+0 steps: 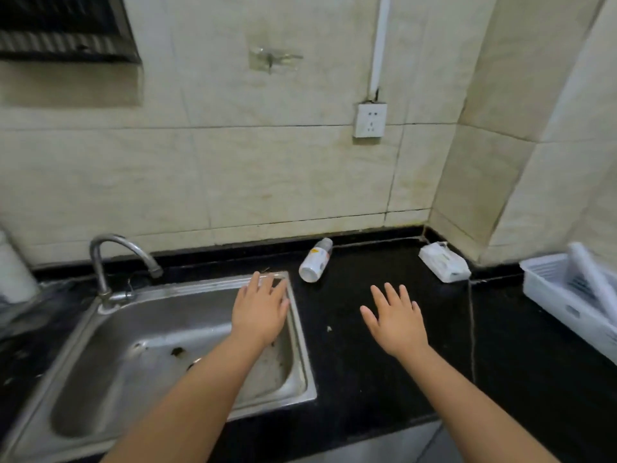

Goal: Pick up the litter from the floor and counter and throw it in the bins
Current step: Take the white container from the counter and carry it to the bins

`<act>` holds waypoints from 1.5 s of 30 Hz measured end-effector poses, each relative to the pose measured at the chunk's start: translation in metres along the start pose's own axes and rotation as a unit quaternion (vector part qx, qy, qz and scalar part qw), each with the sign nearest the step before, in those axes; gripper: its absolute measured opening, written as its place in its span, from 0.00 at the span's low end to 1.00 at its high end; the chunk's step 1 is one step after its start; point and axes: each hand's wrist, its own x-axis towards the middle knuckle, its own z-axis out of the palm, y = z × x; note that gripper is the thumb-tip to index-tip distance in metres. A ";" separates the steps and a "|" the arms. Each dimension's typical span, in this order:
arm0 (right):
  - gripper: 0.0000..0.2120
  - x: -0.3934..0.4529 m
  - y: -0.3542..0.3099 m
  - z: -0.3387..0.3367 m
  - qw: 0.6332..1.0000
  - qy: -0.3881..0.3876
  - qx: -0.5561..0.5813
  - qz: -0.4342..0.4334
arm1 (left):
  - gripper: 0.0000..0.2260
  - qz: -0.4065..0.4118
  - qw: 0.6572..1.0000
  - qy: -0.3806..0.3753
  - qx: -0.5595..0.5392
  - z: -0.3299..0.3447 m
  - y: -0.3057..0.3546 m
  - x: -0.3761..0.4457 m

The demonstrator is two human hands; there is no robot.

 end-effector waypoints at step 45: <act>0.12 -0.273 0.202 -0.074 0.752 0.260 0.444 0.412 | 0.35 0.754 0.644 -0.114 -0.069 0.045 0.388 -0.040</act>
